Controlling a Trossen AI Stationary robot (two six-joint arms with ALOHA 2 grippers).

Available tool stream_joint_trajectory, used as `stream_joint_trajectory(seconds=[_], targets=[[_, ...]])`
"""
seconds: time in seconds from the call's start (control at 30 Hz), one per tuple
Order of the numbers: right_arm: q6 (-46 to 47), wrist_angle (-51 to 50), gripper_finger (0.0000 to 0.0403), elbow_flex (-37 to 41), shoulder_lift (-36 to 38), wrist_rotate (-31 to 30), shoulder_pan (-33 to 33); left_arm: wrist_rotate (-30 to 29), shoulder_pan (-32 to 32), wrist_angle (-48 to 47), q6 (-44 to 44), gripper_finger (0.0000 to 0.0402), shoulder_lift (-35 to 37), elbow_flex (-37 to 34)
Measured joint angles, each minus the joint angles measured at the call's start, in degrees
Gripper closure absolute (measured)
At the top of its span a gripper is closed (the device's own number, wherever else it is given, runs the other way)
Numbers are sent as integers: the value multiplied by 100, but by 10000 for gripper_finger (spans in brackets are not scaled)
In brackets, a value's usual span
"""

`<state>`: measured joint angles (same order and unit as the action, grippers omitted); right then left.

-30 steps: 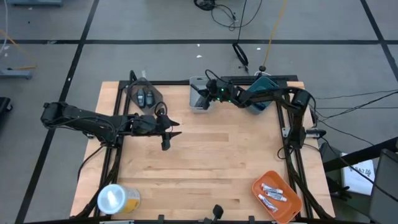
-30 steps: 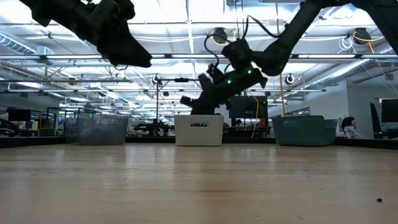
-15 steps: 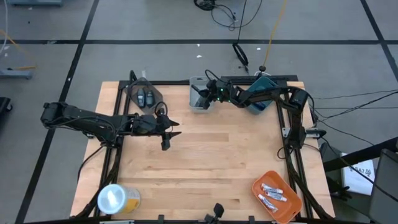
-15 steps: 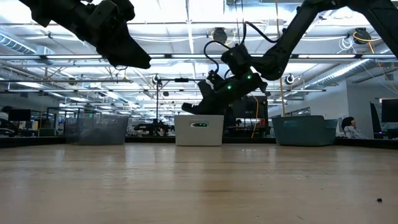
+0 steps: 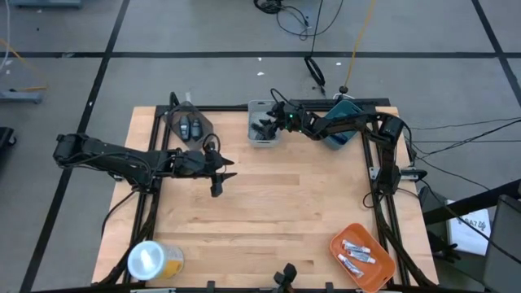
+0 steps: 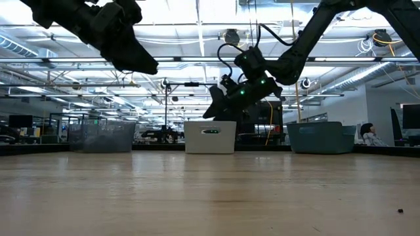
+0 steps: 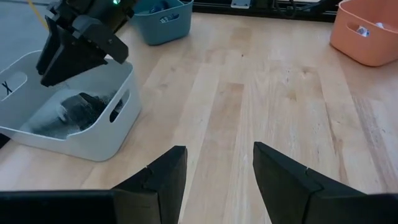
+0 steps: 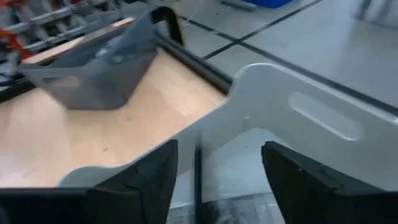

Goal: Pick & Place Travel size toiletries
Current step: Return to Home Position

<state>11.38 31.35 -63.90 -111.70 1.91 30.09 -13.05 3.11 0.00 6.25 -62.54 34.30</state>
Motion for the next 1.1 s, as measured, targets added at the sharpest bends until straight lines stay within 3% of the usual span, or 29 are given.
stream_joint_trajectory(seconds=[0.33,0.5,0.73,0.93,1.1], targets=[[-3,3,138,1,23,-169,-12,5,0,-38,-35,218,0,0],[-2,-341,142,9,480,611,-17,12,1,-259,-51,218,509,8],[490,-1667,145,9,1859,1487,-20,-334,0,-1363,-22,218,1790,0],[-247,-2548,140,385,3456,2199,-185,-487,75,-1927,98,218,2985,0],[-372,-2596,144,1116,4930,2183,-390,-509,271,-2576,78,218,3699,0]])
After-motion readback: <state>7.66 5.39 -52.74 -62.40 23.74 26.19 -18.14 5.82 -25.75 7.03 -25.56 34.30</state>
